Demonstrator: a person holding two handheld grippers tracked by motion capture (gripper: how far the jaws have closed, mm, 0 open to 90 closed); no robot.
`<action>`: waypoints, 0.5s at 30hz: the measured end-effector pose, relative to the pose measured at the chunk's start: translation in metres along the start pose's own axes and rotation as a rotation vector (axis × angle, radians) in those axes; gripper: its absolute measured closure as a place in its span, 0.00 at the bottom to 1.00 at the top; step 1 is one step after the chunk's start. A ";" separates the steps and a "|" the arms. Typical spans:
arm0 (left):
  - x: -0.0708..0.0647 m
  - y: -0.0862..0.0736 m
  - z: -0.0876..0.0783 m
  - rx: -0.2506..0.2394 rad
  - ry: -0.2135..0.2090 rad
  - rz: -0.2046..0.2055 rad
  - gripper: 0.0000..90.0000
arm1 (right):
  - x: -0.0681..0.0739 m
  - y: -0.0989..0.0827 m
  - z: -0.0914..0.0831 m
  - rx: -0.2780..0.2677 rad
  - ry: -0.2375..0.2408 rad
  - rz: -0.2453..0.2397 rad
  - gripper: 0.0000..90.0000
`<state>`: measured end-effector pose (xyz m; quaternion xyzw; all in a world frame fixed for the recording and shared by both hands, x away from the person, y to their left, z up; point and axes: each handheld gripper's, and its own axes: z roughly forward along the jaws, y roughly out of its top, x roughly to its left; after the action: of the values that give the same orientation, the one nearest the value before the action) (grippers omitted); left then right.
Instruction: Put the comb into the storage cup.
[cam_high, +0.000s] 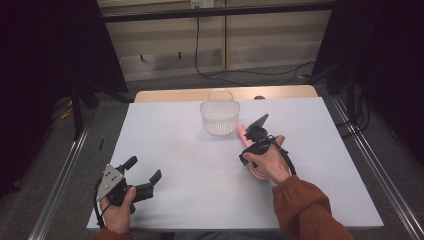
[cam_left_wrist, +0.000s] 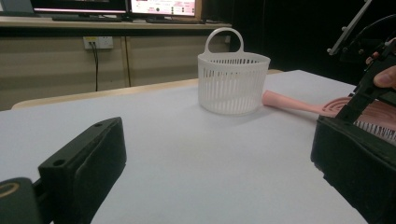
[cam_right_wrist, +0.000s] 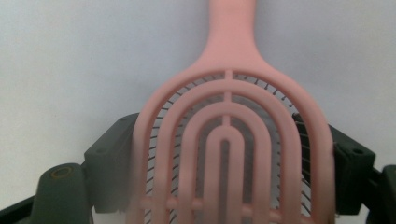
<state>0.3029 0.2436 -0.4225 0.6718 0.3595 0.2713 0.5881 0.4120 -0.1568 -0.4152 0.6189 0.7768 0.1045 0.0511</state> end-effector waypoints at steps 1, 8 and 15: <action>0.000 0.000 0.000 0.001 0.000 0.000 0.04 | 0.000 0.000 -0.001 -0.001 0.000 -0.002 0.22; 0.000 0.000 0.000 0.004 -0.001 0.003 0.04 | -0.004 -0.003 -0.010 -0.016 0.007 0.001 0.22; 0.000 0.000 0.000 0.004 -0.001 0.003 0.04 | -0.006 -0.004 -0.016 -0.034 0.012 -0.001 0.23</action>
<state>0.3029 0.2434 -0.4227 0.6738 0.3587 0.2710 0.5864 0.4065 -0.1654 -0.4012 0.6169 0.7756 0.1212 0.0570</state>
